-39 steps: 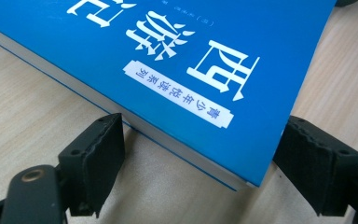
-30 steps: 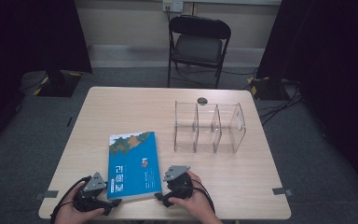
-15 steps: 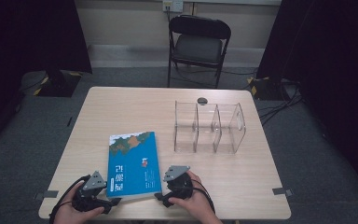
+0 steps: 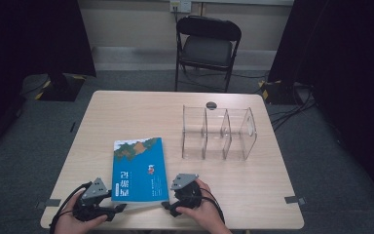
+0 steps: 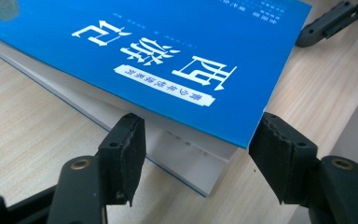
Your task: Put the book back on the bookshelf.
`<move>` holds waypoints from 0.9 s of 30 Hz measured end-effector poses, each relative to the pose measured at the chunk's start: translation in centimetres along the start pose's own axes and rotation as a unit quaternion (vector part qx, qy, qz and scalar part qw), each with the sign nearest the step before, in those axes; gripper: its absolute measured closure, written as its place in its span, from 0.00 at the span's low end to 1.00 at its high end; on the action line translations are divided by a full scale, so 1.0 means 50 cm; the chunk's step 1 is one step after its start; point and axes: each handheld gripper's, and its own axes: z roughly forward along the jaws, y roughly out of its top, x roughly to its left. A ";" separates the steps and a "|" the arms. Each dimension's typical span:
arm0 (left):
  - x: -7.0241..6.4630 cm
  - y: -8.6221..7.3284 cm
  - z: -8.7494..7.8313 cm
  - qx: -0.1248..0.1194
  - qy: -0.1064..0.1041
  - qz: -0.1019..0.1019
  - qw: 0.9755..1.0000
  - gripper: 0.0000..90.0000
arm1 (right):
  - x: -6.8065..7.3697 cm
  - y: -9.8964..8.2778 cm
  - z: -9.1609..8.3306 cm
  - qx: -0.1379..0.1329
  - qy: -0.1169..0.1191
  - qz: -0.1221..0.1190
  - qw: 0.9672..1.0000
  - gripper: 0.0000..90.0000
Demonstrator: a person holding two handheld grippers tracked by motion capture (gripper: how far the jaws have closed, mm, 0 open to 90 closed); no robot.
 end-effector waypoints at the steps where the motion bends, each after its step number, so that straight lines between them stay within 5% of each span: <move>1: 0.001 0.002 -0.001 -0.002 0.000 0.002 1.000 0.41 | 0.000 -0.001 -0.001 0.000 0.001 0.000 1.000 0.15; 15: 0.002 0.010 -0.004 -0.012 -0.005 -0.003 1.000 0.41 | 0.001 0.007 -0.015 -0.016 0.003 0.003 1.000 0.15; 22: 0.003 0.000 0.006 0.020 -0.002 0.012 1.000 0.41 | 0.003 0.006 -0.001 -0.001 0.006 -0.001 1.000 0.14; 27: 0.003 -0.006 0.013 0.030 -0.008 0.003 1.000 0.41 | 0.005 0.007 0.008 -0.001 0.009 -0.003 1.000 0.15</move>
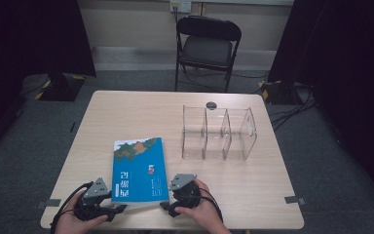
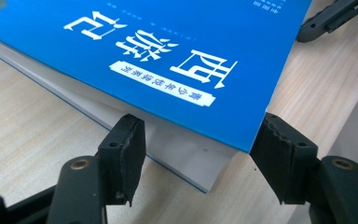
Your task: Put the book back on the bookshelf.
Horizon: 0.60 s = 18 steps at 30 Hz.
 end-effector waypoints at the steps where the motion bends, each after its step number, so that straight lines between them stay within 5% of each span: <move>1: 0.000 -0.001 0.001 0.001 0.002 0.002 1.000 0.41 | 0.001 0.001 0.001 0.000 0.001 -0.003 1.000 0.15; 13: -0.006 0.002 0.011 0.011 0.011 0.016 1.000 0.37 | 0.001 0.003 0.003 0.001 0.005 -0.002 1.000 0.15; 18: -0.005 0.004 0.012 0.013 0.008 0.005 1.000 0.37 | 0.001 0.003 0.004 0.001 0.005 -0.002 1.000 0.15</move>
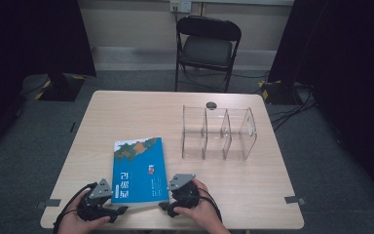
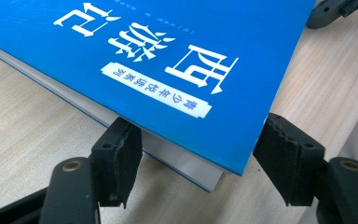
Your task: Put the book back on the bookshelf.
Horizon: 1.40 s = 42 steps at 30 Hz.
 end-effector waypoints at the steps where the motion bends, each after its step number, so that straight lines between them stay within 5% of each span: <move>1: 0.001 0.000 0.000 -0.003 0.002 0.001 1.000 0.39 | 0.000 0.000 0.000 -0.001 0.000 -0.001 1.000 0.15; 3: 0.004 0.003 -0.006 -0.012 -0.004 -0.015 1.000 0.39 | 0.000 0.000 0.000 0.000 -0.001 0.000 1.000 0.15; 9: 0.004 0.010 -0.012 -0.020 -0.008 -0.023 1.000 0.40 | 0.000 0.001 -0.005 -0.004 -0.010 -0.003 1.000 0.15; 21: 0.009 0.025 -0.021 -0.022 -0.015 -0.031 0.999 0.41 | 0.022 0.032 -0.013 -0.048 0.007 -0.003 0.999 0.14; 27: 0.008 0.030 -0.024 -0.026 -0.017 -0.039 0.999 0.41 | 0.032 0.051 -0.012 -0.070 -0.005 -0.007 0.998 0.14; 29: 0.010 0.033 -0.025 -0.024 -0.018 -0.032 0.999 0.41 | 0.039 0.062 -0.010 -0.080 0.012 -0.013 0.997 0.14; 42: 0.013 0.046 -0.029 -0.015 -0.023 -0.037 0.999 0.41 | 0.065 0.080 0.029 -0.069 0.017 -0.013 0.997 0.14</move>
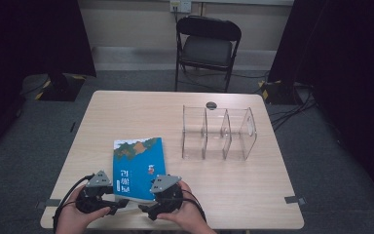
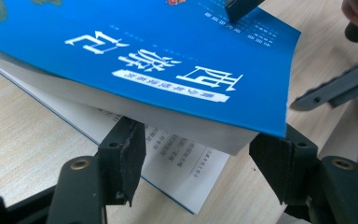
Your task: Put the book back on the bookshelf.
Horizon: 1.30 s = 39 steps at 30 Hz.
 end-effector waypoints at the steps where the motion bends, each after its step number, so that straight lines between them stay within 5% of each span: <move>1: 0.000 0.000 0.000 0.001 0.000 0.001 1.000 0.41 | 0.003 0.003 0.004 0.002 -0.003 -0.003 1.000 0.14; 5: 0.001 0.002 0.000 0.002 -0.002 0.002 1.000 0.41 | 0.012 0.019 0.017 0.018 -0.012 -0.019 1.000 0.16; 22: 0.000 0.003 0.001 0.005 -0.003 -0.004 1.000 0.41 | 0.035 0.029 0.048 0.006 -0.059 -0.032 0.998 0.27; 26: 0.001 0.000 0.004 0.008 -0.003 -0.004 1.000 0.41 | 0.040 0.031 0.044 0.008 -0.058 -0.052 0.997 0.39; 30: 0.003 -0.004 0.005 -0.003 0.003 -0.001 1.000 0.42 | 0.043 0.035 0.034 0.008 -0.059 -0.035 0.998 0.58; 35: 0.001 -0.020 0.001 -0.021 0.005 0.031 0.999 0.38 | 0.048 0.041 0.024 0.009 -0.067 -0.040 0.997 0.72; 39: 0.010 -0.046 -0.011 -0.005 0.009 0.052 0.999 0.33 | 0.051 0.047 0.019 0.012 -0.073 -0.048 0.996 0.77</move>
